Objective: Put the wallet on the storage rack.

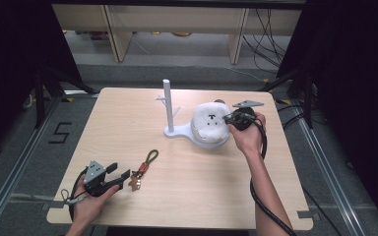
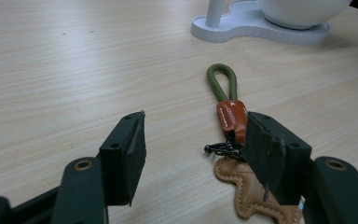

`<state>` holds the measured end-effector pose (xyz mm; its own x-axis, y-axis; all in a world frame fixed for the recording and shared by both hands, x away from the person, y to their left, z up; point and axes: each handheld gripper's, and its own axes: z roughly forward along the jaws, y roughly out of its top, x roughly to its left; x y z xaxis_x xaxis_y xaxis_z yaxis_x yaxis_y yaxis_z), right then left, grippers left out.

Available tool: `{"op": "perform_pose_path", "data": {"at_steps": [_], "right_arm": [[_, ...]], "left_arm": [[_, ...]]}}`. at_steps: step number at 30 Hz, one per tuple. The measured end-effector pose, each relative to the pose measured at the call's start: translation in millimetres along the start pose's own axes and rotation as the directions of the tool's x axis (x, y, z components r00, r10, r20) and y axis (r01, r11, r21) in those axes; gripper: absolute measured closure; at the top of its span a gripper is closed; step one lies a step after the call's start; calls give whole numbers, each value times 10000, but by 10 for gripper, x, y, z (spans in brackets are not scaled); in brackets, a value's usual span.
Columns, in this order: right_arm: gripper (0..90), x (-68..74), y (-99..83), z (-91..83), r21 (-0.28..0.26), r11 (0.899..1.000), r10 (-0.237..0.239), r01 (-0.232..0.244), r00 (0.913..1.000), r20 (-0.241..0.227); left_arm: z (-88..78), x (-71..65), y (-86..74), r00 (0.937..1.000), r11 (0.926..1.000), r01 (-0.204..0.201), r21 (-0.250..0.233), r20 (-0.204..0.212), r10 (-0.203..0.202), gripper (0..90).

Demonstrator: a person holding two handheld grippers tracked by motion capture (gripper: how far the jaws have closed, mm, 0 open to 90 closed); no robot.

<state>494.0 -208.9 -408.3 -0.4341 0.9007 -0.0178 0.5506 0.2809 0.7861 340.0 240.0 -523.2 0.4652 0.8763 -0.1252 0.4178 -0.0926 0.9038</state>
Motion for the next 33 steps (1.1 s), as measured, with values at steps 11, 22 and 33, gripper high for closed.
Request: {"op": "perform_pose_path", "data": {"at_steps": [11,22,33], "right_arm": [[470,33,-70,-201,-742,9934,884,-876,9961,74],[390,23,-490,-423,-735,9880,1349,-1357,9907,-164],[590,152,-970,-541,-978,9683,2214,-2301,9709,-918]], "left_arm": [[2,-7,3,10000,10000,2,77,-46,-2,379],[14,-19,4,10000,9999,-52,142,-75,54,363],[7,-10,-1,9999,9999,100,102,-23,-100,355]]}}
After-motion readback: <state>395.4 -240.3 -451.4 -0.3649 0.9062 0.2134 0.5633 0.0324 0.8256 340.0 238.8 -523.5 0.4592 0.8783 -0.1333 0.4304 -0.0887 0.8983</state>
